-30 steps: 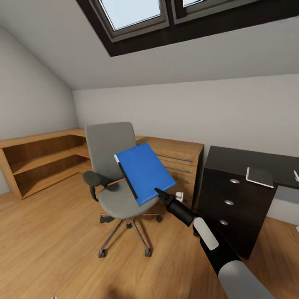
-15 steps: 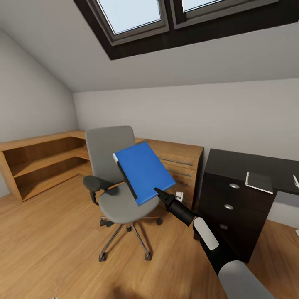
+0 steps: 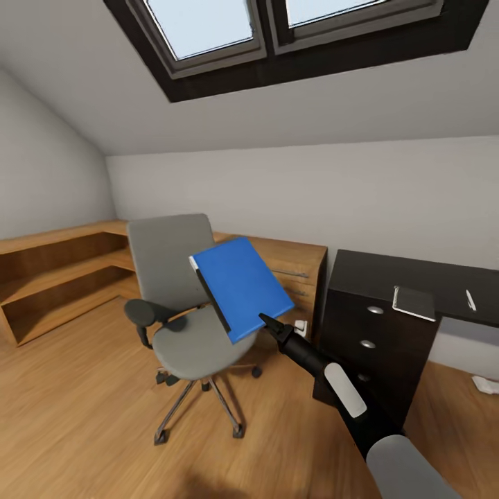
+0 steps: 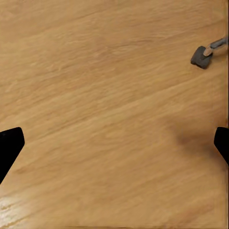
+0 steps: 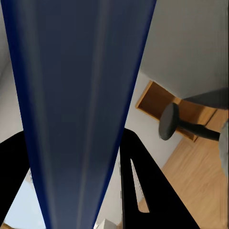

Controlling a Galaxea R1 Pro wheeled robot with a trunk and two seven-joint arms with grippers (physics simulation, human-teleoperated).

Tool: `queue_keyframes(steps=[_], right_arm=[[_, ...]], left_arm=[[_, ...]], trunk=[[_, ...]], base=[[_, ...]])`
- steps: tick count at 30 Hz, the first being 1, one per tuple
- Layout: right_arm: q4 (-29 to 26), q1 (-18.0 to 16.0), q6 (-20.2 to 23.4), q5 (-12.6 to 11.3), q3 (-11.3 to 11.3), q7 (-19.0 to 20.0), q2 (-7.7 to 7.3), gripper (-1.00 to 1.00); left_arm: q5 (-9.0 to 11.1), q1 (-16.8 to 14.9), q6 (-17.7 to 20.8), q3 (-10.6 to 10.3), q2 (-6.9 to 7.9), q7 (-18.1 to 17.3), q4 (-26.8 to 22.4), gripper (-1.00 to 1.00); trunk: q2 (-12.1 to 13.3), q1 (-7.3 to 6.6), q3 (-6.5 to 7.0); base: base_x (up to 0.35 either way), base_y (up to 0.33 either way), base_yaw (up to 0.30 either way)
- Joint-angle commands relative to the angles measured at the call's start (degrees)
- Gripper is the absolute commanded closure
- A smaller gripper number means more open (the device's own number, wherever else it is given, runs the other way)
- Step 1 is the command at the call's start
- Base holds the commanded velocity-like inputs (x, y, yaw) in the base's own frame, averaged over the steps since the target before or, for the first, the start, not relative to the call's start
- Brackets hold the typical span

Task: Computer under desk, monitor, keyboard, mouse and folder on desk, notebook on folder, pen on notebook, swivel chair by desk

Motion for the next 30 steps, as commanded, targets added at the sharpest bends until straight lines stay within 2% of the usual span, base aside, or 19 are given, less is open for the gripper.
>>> queue_keyframes(steps=[1,4,6,9,14,30], right_arm=[[0.0,0.0,0.4,-0.5,0.0,0.0,-0.02,1.0],[0.0,0.0,0.4,-0.5,0.0,0.0,-0.04,1.0],[0.0,0.0,0.4,-0.5,0.0,0.0,-0.05,1.0],[0.1,0.0,0.4,-0.5,0.1,0.1,-0.06,1.0],[0.0,0.0,0.4,-0.5,0.0,0.0,-0.12,1.0],[0.1,0.0,0.4,-0.5,0.0,-0.3,-0.04,1.0]], left_arm=[[0.4,0.0,0.0,-0.1,0.0,0.2,0.2,-1.0],[-0.1,0.0,0.0,-1.2,0.0,0.2,0.5,-1.0],[-0.4,0.0,-0.1,-3.7,0.09,0.3,1.5,-1.0],[-0.5,0.0,-0.2,-5.0,0.22,0.4,2.3,-1.0],[-0.4,0.0,-0.2,-5.0,0.26,0.3,2.4,-1.0],[-0.4,0.0,-0.2,-5.0,0.1,0.3,2.4,-1.0]], trunk=[[0.0,-0.01,-0.03],[0.0,-0.01,0.08],[0.0,-0.01,0.14],[0.0,-0.01,0.22],[0.0,-0.01,0.24],[6.4,-3.52,2.9]], base=[[0.0,-0.156,-0.257],[0.0,-0.224,-0.259],[0.0,-0.284,-0.261],[0.054,-0.298,-0.246],[0.117,-0.19,-0.069],[0.001,-0.002,-0.016]])
